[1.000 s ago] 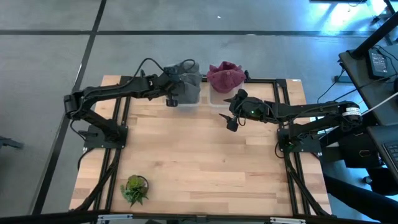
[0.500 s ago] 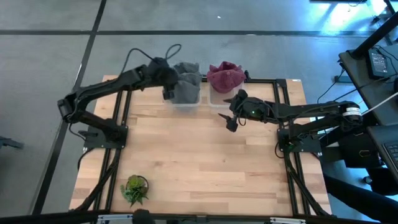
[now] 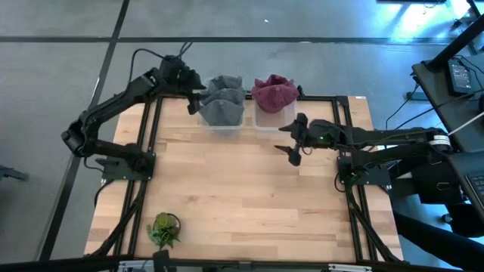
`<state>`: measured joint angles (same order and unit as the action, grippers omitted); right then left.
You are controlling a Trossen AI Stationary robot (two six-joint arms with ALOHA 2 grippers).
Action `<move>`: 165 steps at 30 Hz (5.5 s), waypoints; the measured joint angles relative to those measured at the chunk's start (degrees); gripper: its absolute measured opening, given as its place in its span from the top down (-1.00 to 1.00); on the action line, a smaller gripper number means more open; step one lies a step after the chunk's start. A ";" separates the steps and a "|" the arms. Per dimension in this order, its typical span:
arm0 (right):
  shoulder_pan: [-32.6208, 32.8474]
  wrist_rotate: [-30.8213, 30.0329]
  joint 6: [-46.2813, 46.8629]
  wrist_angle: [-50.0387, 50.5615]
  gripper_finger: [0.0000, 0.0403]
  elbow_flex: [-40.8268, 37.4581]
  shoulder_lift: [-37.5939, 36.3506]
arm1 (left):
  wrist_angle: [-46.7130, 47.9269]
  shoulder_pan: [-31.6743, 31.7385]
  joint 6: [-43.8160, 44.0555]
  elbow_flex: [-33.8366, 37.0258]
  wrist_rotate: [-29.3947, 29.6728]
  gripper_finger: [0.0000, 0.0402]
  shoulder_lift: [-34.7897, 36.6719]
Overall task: Pick & Place hat
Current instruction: Return to Home Position
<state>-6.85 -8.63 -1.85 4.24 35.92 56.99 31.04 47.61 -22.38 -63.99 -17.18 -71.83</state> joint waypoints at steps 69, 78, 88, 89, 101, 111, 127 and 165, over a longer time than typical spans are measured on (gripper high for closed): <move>-0.52 11.57 8.96 -6.53 -0.65 -35.58 -56.94 | -31.65 -32.85 27.85 59.98 31.84 0.15 71.84; -0.52 11.13 7.56 -6.53 -0.65 -35.58 -56.91 | -31.74 -32.89 29.18 61.63 31.11 0.15 71.81; -0.52 9.49 6.32 -5.41 -0.65 -35.58 -56.87 | -34.19 -32.87 28.69 63.49 31.05 0.15 71.82; -0.52 9.52 6.01 -5.32 -0.65 -35.58 -56.84 | -33.93 -32.87 28.49 63.49 31.09 0.15 71.80; -0.44 5.79 4.80 -5.81 -0.65 -35.58 -56.58 | -33.82 -32.89 27.16 63.51 30.02 0.15 70.97; -0.59 -10.19 -11.83 -7.98 -0.65 -35.51 -55.62 | -33.82 -32.89 27.16 63.52 29.93 0.15 70.97; -0.61 -9.81 -13.93 -7.97 -0.65 -35.51 -55.62 | -33.82 -32.89 27.18 63.52 29.94 0.15 70.95; -0.63 -9.78 -13.64 -7.97 -0.65 -35.53 -55.62 | -33.82 -32.87 27.18 63.52 29.94 0.15 70.95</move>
<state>-7.49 -18.40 -15.50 -3.73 0.38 1.37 -2.79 14.74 4.80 -0.47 12.75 -0.89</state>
